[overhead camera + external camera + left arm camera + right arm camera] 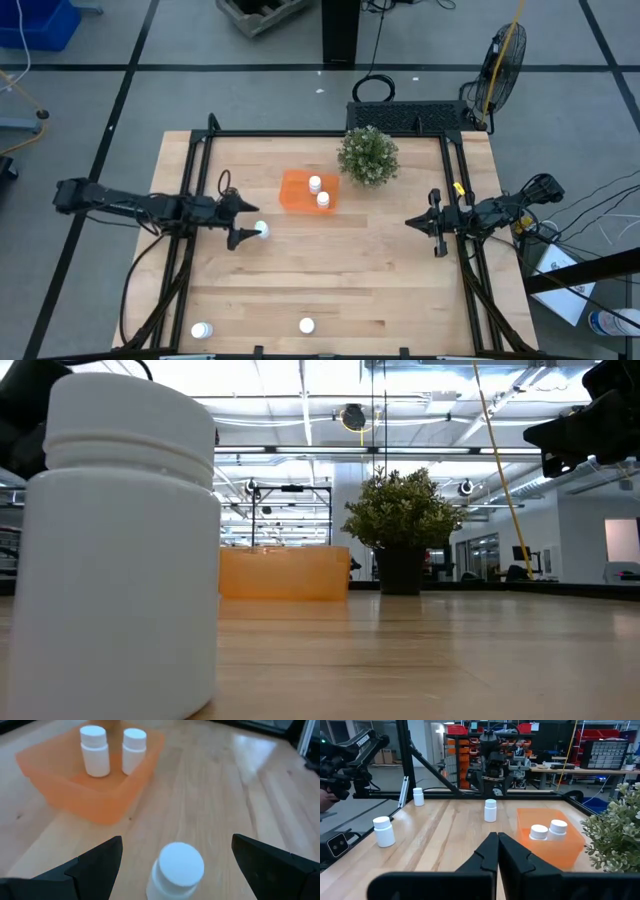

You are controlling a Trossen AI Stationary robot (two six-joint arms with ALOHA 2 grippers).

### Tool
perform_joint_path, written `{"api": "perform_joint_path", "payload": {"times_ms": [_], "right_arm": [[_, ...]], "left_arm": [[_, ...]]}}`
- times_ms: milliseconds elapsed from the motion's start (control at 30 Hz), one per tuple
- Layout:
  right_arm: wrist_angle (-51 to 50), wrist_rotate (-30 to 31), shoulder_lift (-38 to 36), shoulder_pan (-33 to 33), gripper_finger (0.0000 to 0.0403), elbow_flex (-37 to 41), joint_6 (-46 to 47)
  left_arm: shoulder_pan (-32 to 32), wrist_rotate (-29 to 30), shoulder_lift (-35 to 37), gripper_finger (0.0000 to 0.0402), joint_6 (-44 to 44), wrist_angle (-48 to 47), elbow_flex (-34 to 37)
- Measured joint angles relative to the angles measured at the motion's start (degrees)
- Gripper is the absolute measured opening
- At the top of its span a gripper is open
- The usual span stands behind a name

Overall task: Pick and place pill bottles into a basket
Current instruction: Put the white pill bottle into the orange bin

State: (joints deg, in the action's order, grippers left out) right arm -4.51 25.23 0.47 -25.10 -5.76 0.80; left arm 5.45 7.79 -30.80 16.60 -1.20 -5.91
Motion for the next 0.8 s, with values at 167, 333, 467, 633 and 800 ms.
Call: {"api": "perform_joint_path", "payload": {"times_ms": [167, 333, 467, 633, 800], "right_arm": [[0.0, 0.0, 0.0, 0.0, 0.0, 0.0, 0.0], [0.0, 0.0, 0.0, 0.0, 0.0, 0.0, 0.0], [0.0, 0.0, 0.0, 0.0, 0.0, 0.0, 0.0], [0.0, 0.0, 0.0, 0.0, 0.0, 0.0, 0.0], [0.0, 0.0, 0.0, 0.0, 0.0, 0.0, 0.0]], "left_arm": [[3.2, 5.5, -3.0, 0.0378, 0.2, -0.2, 0.0], [4.7, 6.9, -6.9, 0.0378, 0.1, 1.7, 0.0], [5.3, 7.3, -9.4, 0.0378, 0.2, 3.1, 0.0], [5.3, 7.3, -12.4, 0.0378, 0.5, 4.4, 0.0], [5.3, 7.3, -14.6, 0.0378, 0.5, 5.5, 0.0]]}}
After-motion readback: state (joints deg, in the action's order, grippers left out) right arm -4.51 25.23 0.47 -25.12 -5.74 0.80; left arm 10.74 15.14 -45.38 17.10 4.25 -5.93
